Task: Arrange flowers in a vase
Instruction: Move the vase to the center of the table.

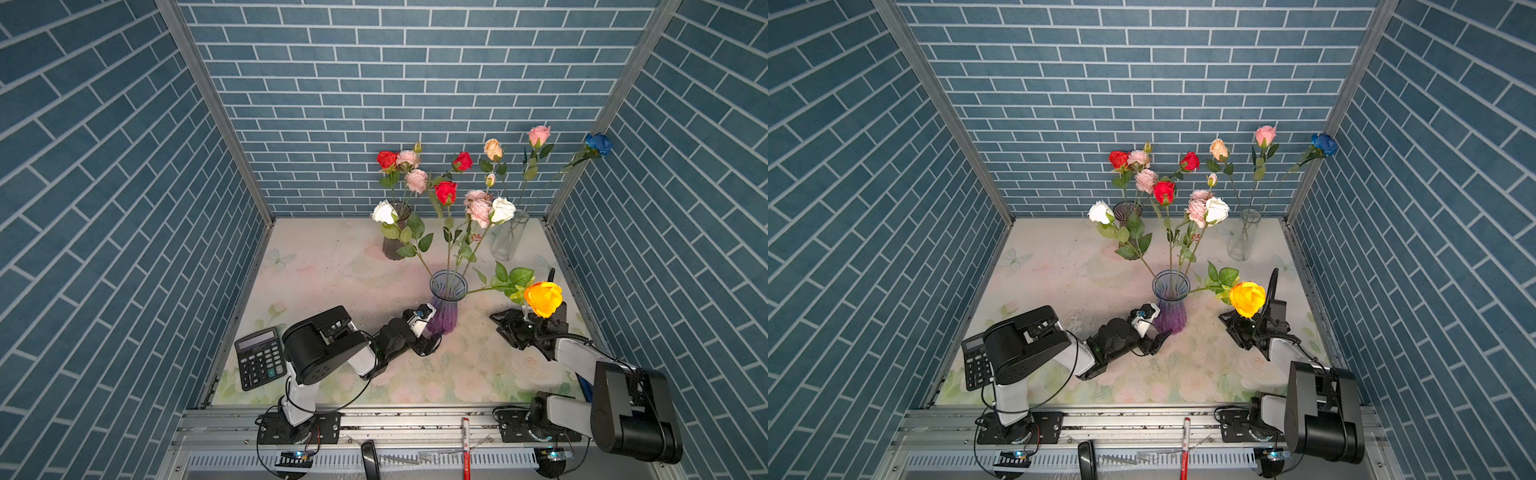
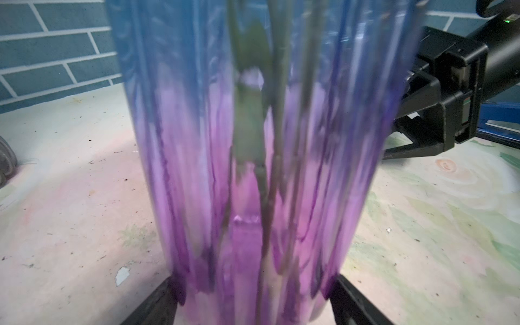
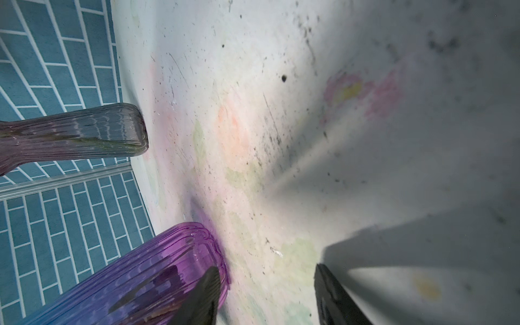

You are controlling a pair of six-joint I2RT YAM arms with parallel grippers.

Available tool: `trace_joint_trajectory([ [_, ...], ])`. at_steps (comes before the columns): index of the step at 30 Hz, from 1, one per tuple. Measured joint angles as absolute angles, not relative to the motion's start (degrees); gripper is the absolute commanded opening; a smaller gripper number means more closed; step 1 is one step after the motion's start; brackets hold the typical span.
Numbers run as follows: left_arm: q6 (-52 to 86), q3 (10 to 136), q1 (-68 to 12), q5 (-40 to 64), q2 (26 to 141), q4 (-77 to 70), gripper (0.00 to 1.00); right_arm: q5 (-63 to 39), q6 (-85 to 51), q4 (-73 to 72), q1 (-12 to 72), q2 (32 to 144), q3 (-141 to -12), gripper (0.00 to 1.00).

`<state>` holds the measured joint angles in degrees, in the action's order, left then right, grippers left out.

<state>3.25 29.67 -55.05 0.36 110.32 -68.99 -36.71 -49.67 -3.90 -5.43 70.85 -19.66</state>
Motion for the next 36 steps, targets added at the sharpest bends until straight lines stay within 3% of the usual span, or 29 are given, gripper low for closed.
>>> trace_joint_trajectory([
  [27, 3.4, 36.7, -51.8, -3.8, 113.3, -65.0, 0.83, -36.8, -49.7, -4.1, -5.6, 71.5, -19.7, 0.55],
  [33, 2.8, 36.4, -51.5, -1.8, 113.2, -65.5, 0.89, -36.8, -49.7, -4.0, -5.7, 71.3, -19.7, 0.55],
  [36, 2.7, 34.4, -51.6, -0.4, 111.4, -65.5, 0.99, -36.7, -49.7, -3.6, -5.7, 70.8, -19.6, 0.55],
])
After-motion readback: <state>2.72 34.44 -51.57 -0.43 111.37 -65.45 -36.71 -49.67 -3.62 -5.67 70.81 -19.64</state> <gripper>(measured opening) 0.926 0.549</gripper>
